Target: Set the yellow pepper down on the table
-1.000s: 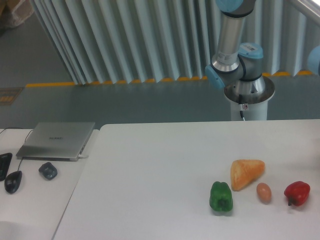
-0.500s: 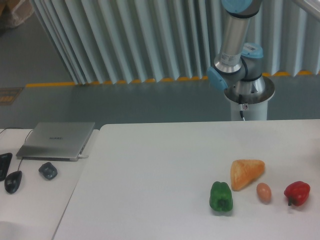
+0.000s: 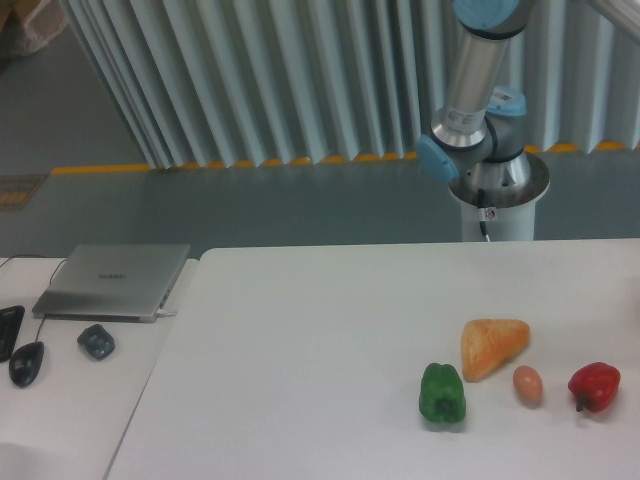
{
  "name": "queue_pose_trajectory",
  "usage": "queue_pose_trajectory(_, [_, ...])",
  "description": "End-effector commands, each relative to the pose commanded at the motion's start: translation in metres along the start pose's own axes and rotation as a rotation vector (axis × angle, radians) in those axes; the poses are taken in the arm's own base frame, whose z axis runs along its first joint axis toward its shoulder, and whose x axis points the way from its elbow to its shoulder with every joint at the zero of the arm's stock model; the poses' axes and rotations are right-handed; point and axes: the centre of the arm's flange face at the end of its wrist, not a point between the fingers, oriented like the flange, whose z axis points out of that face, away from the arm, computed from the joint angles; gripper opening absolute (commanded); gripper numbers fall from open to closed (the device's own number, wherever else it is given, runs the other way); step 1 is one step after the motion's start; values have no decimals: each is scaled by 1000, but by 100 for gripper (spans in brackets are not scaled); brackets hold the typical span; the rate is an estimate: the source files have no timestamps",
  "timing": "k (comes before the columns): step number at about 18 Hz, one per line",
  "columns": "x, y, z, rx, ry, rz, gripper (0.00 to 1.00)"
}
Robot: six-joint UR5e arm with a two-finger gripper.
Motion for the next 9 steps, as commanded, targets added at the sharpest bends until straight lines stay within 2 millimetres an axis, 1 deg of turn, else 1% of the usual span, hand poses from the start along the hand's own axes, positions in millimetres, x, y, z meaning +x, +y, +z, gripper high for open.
queue_pose_trajectory(3, [1, 0, 1, 3, 1, -1, 100])
queue_pose_trajectory(9, [1, -5, 10, 21, 12, 16, 100])
